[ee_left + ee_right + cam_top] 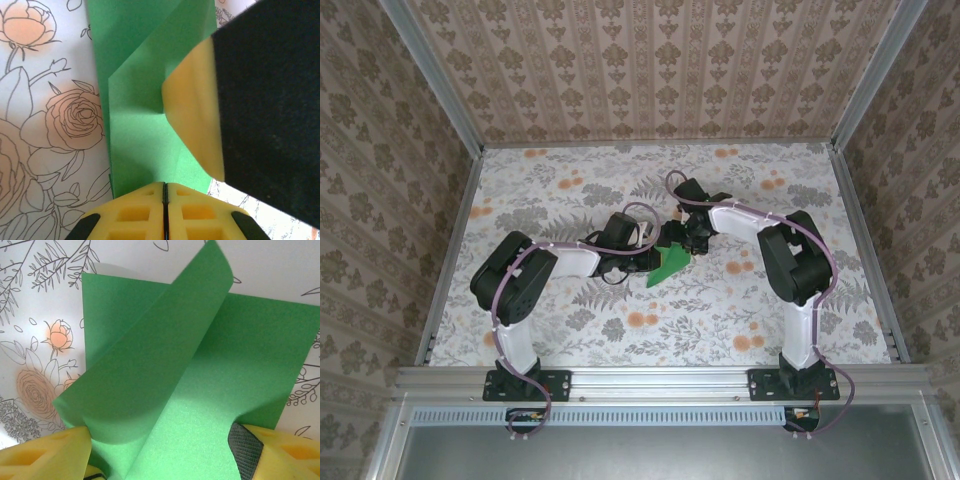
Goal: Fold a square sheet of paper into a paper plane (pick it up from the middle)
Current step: Fourth fold the wing at the center of the table.
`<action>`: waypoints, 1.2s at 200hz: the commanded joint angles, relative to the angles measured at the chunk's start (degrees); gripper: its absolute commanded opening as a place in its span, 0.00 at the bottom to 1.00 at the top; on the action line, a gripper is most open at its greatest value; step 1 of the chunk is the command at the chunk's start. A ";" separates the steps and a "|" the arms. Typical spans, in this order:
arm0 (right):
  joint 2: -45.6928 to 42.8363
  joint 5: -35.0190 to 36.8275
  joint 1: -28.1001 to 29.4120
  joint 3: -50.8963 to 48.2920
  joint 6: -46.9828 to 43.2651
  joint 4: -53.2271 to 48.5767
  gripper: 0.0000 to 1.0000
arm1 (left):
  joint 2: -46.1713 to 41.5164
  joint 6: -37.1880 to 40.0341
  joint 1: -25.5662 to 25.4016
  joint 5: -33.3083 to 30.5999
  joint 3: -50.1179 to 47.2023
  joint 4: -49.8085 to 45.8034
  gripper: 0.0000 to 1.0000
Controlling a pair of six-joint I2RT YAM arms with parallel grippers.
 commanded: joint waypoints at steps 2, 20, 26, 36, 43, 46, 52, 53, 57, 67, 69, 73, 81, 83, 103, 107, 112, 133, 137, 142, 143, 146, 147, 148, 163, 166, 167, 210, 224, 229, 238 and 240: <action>3.26 6.00 0.34 -0.41 1.39 -6.29 0.77 | -1.16 0.58 0.45 1.15 0.79 1.16 0.10; 4.16 8.14 0.42 -0.31 1.99 -7.87 0.73 | -2.25 0.41 0.53 1.10 0.04 2.04 0.11; 4.44 8.60 0.44 -0.41 2.04 -8.31 0.70 | -2.66 0.24 0.53 1.07 -0.27 2.30 0.11; 4.98 9.16 0.47 -0.55 2.19 -8.78 0.67 | -3.20 0.02 0.56 1.11 -0.63 2.79 0.12; 5.17 9.60 0.50 -0.73 2.19 -8.88 0.65 | -3.51 -0.26 0.61 1.05 -0.98 3.16 0.12; 5.26 9.67 0.50 -0.88 2.15 -8.91 0.64 | -3.79 -0.36 0.61 1.06 -1.19 3.46 0.13; 5.34 9.81 0.50 -1.14 2.16 -8.92 0.63 | -4.20 -0.63 0.63 1.02 -1.50 3.85 0.13; 5.35 9.82 0.50 -1.16 2.14 -8.92 0.63 | -4.25 -0.64 0.62 1.00 -1.61 3.92 0.13; 5.30 9.87 0.50 -1.38 2.14 -8.88 0.62 | -4.45 -0.87 0.70 0.91 -1.83 4.14 0.13; 5.52 10.02 0.50 -1.69 2.17 -8.83 0.61 | -4.95 -1.45 0.82 0.81 -2.43 4.89 0.13; 5.49 10.01 0.50 -1.70 2.20 -8.89 0.61 | -5.04 -1.55 0.86 0.80 -2.47 5.03 0.13; 5.53 10.07 0.50 -1.83 2.21 -8.83 0.61 | -5.16 -1.70 0.87 0.80 -2.63 5.30 0.13; 5.62 9.95 0.50 -1.88 2.13 -8.78 0.61 | -5.44 -2.14 0.89 0.76 -2.96 5.75 0.14; 5.58 9.93 0.50 -1.88 2.17 -8.82 0.61 | -5.51 -2.21 0.93 0.73 -3.00 5.79 0.14; 5.76 9.75 0.50 -1.88 2.00 -8.63 0.61 | -5.88 -2.71 0.97 0.63 -3.31 6.32 0.14; 5.80 9.63 0.51 -1.81 1.92 -8.72 0.61 | -5.89 -2.81 0.97 0.63 -3.34 6.29 0.14; 5.81 9.56 0.50 -1.85 1.95 -8.66 0.61 | -5.96 -2.88 0.97 0.67 -3.30 6.36 0.14; 5.89 9.31 0.50 -1.81 1.69 -8.56 0.61 | -5.84 -3.04 1.06 1.06 -3.16 6.49 0.14; 5.87 9.33 0.51 -1.80 1.64 -8.56 0.61 | -5.80 -3.10 1.08 1.00 -3.14 6.31 0.15; 5.89 9.32 0.50 -1.80 1.61 -8.56 0.61 | -5.80 -3.19 1.05 0.78 -3.21 6.20 0.15; 5.85 9.32 0.50 -1.80 1.60 -8.56 0.61 | -5.80 -3.24 1.05 0.70 -3.21 6.19 0.15; 5.89 9.32 0.50 -1.80 1.62 -8.56 0.61 | -5.80 -3.28 1.11 0.53 -3.30 6.12 0.15; 5.89 9.27 0.50 -1.79 1.61 -8.56 0.61 | -5.76 -3.37 1.13 0.49 -3.30 6.06 0.15; 5.89 9.29 0.50 -1.79 1.65 -8.56 0.61 | -5.78 -3.37 1.13 0.38 -3.30 6.04 0.15; 5.89 9.31 0.50 -1.88 1.60 -8.59 0.62 | -5.97 -4.26 1.55 -0.81 -3.86 5.71 0.17; 5.89 9.38 0.50 -1.90 1.60 -8.57 0.61 | -6.04 -4.49 1.64 -1.12 -4.05 5.71 0.17; 5.89 9.34 0.50 -1.89 1.64 -8.57 0.61 | -6.05 -4.59 1.70 -1.21 -4.11 5.73 0.17; 6.04 8.81 0.50 -1.80 1.43 -8.49 0.63 | -5.98 -6.31 2.30 1.36 -5.21 9.37 0.22; 6.10 8.68 0.50 -1.85 1.45 -8.40 0.64 | -5.98 -6.72 2.13 2.76 -5.28 11.39 0.22; 6.15 8.62 0.50 -1.80 1.49 -8.47 0.65 | -6.00 -6.50 2.03 3.03 -5.15 11.54 0.22; 6.19 8.53 0.50 -1.84 1.47 -8.43 0.65 | -6.11 -6.16 1.80 3.24 -4.92 11.48 0.22; 6.23 8.50 0.50 -1.81 1.37 -8.40 0.65 | -6.14 -6.14 1.77 3.26 -4.89 11.38 0.22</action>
